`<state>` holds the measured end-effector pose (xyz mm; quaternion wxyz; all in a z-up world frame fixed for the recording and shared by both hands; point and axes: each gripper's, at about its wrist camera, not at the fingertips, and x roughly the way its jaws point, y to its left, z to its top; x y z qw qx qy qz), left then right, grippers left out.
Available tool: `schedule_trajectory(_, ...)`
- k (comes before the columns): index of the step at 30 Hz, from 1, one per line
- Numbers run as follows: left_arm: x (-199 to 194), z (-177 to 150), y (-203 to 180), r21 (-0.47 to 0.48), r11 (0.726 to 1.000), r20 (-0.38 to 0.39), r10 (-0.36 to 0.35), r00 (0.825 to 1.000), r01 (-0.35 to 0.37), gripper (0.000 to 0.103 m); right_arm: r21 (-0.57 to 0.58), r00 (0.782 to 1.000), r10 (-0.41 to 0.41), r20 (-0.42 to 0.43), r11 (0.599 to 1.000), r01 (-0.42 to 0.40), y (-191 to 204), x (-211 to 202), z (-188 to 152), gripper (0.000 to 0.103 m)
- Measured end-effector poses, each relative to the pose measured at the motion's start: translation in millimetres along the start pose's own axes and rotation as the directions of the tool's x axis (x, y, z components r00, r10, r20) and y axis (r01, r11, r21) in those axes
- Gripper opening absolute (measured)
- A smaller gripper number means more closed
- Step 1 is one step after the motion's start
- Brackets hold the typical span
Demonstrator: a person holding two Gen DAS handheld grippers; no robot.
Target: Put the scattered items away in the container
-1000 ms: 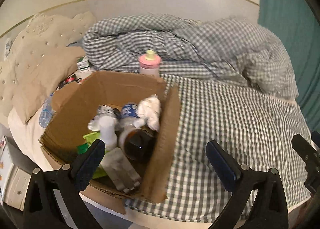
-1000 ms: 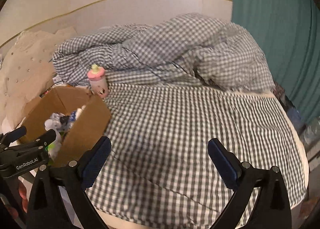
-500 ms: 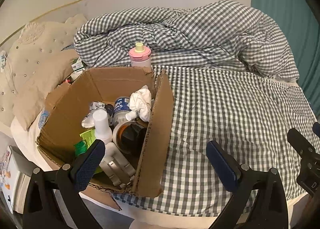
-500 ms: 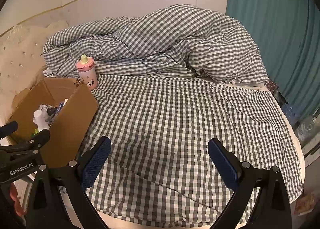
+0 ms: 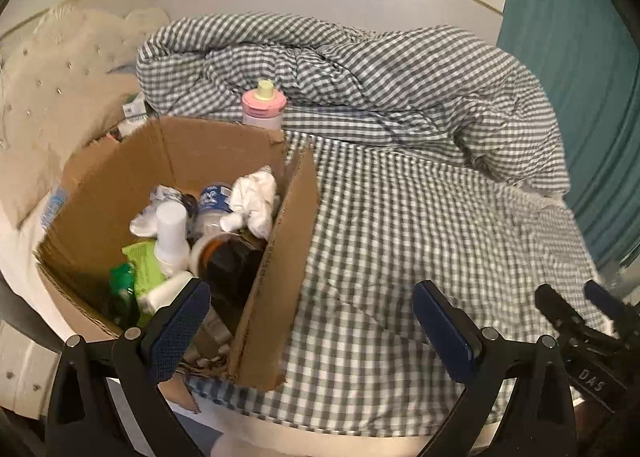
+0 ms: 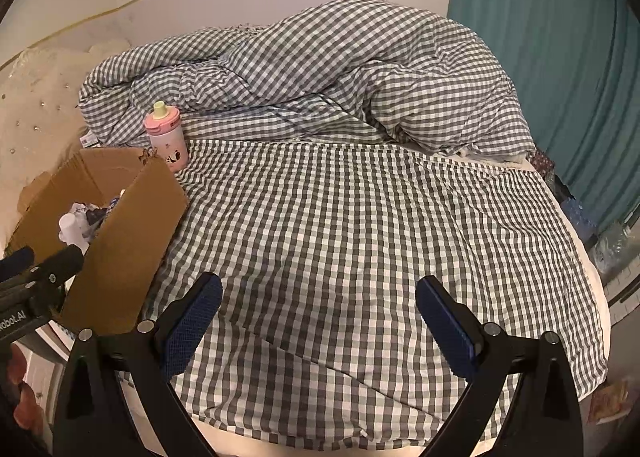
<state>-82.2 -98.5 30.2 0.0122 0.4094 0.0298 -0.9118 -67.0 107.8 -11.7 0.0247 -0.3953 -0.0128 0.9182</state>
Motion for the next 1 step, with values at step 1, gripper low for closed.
schedule_trajectory(1, -0.5, -0.4, -3.6, 0.025, 0.999, 0.003, 0.031, 1.0, -0.031, 0.103, 0.002, 1.0, 0.0, -0.001, 1.0, 0.0, -0.8, 0.3, -0.3, 0.098)
